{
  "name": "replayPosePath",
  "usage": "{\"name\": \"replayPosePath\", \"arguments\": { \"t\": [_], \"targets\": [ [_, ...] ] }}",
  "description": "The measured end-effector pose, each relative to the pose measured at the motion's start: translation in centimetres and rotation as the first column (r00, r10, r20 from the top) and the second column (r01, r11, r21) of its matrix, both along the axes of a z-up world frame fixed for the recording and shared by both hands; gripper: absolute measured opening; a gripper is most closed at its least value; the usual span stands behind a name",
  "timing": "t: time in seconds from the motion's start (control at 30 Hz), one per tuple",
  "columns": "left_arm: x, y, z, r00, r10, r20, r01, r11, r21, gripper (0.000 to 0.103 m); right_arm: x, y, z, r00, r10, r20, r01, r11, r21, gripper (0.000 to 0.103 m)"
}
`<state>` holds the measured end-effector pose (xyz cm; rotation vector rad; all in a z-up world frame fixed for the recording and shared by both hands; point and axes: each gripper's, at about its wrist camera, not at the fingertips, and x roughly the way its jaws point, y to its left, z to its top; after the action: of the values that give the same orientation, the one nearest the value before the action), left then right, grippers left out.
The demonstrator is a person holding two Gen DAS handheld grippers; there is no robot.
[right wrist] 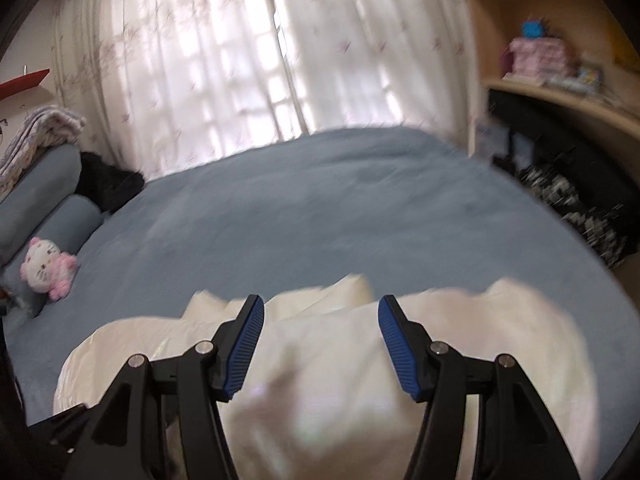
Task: Fold large clothes
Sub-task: 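Press and smooth the folded jacket bundle flat with both grippers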
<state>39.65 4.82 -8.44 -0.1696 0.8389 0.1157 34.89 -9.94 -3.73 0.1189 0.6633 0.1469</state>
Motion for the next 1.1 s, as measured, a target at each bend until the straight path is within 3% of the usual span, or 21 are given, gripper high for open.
{"name": "replayPosePath", "arguments": {
  "t": [0.17,0.5,0.63,0.7,0.77,0.87,1.1],
  "targets": [
    [0.8,-0.2,-2.3,1.0,-0.005,0.021,0.004,1.0,0.023,0.022,2.0,0.4,-4.4,0.997,0.012,-0.081,-0.012,1.0,0.01,0.06],
    [2.8,0.5,-5.1,1.0,0.002,0.012,-0.002,0.999,0.044,0.022,3.1,1.6,-7.2,0.997,0.012,-0.08,-0.017,0.998,-0.056,0.067],
    [3.2,1.4,-5.4,1.0,-0.018,0.012,0.017,0.999,0.029,0.021,3.5,1.4,-7.7,0.996,0.022,-0.091,-0.026,0.998,-0.05,0.068],
    [3.2,2.2,-5.3,1.0,-0.027,0.013,0.027,1.0,0.014,0.016,3.6,1.0,-7.9,0.995,0.044,-0.095,-0.049,0.998,-0.049,0.067],
    [3.4,3.8,-5.3,1.0,-0.017,0.005,0.017,1.0,-0.001,0.002,3.8,0.8,-8.0,0.993,0.058,-0.104,-0.064,0.996,-0.057,0.067],
    [3.3,5.3,-5.4,1.0,-0.017,0.0,0.017,1.0,-0.025,0.001,3.8,0.2,-8.0,0.991,0.078,-0.108,-0.085,0.994,-0.067,0.066],
    [2.1,7.1,-4.7,0.999,-0.024,0.04,0.022,0.999,0.039,0.001,3.8,-2.1,-7.8,0.987,0.124,-0.104,-0.13,0.99,-0.052,0.065]
  ]
}}
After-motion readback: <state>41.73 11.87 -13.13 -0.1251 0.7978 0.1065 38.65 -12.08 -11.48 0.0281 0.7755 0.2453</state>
